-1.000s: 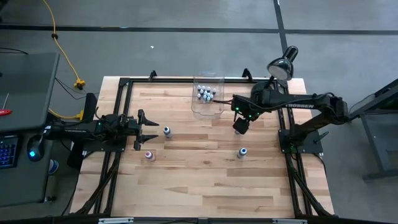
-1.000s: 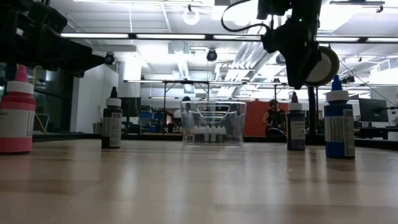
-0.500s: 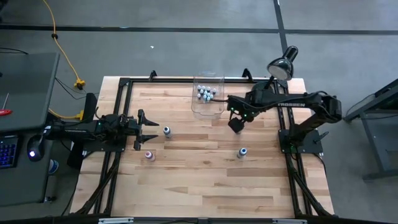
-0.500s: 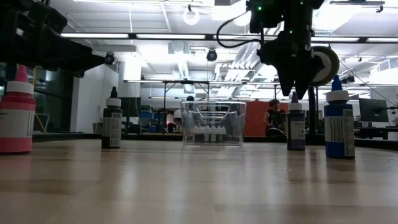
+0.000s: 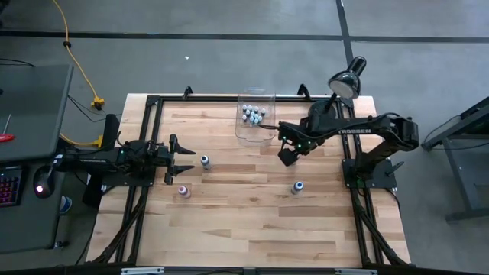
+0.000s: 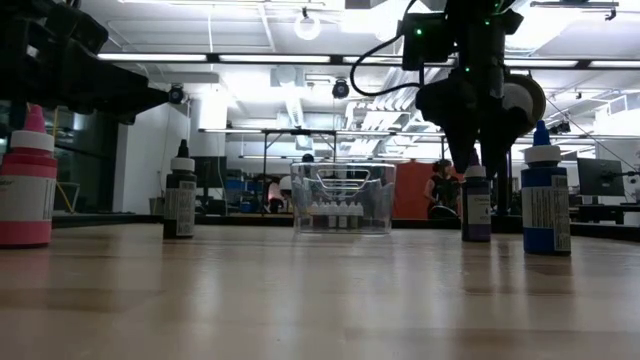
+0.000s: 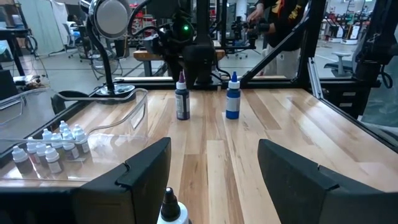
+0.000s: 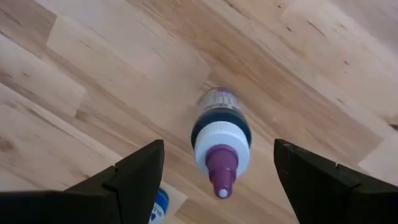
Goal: Pick & Place food coloring
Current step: Put the big purple food coloring bottle into the transparent bin
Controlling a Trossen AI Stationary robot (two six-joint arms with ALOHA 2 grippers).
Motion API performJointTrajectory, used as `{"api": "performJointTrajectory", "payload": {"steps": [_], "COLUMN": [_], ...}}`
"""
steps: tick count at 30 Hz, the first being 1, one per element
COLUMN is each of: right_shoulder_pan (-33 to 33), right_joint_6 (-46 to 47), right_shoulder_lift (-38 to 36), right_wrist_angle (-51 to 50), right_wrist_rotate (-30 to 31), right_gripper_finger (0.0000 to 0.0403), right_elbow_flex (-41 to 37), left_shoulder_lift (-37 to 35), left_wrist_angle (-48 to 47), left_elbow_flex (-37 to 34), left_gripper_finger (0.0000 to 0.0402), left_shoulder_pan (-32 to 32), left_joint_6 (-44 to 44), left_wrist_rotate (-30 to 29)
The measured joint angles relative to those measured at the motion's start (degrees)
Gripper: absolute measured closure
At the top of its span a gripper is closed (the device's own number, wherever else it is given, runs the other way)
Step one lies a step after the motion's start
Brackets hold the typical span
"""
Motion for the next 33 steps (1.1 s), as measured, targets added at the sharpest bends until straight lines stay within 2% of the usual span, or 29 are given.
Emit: {"api": "performJointTrajectory", "payload": {"steps": [9, 18, 33], "right_shoulder_pan": [-0.4, -0.5, -0.5], "right_joint_6": [-0.1, -1.4, -3.0], "right_shoulder_lift": [0.0, 0.0, 0.0], "right_wrist_angle": [0.0, 0.6, 0.4], "right_wrist_rotate": [1.9, -0.3, -0.1], "right_gripper_finger": [0.0120, 0.0186, 0.0276], "right_elbow_flex": [-0.3, -0.3, -0.3], "left_shoulder_lift": [0.0, 0.0, 0.0], "left_wrist_angle": [0.0, 0.0, 0.0], "left_elbow_flex": [0.0, 0.0, 0.0], "left_gripper_finger": [0.0163, 0.0163, 0.0163], "left_shoulder_pan": [0.0, 0.0, 0.0], "left_joint_6": [0.0, 0.0, 0.0], "left_wrist_rotate": [0.0, 0.0, 0.0]}}
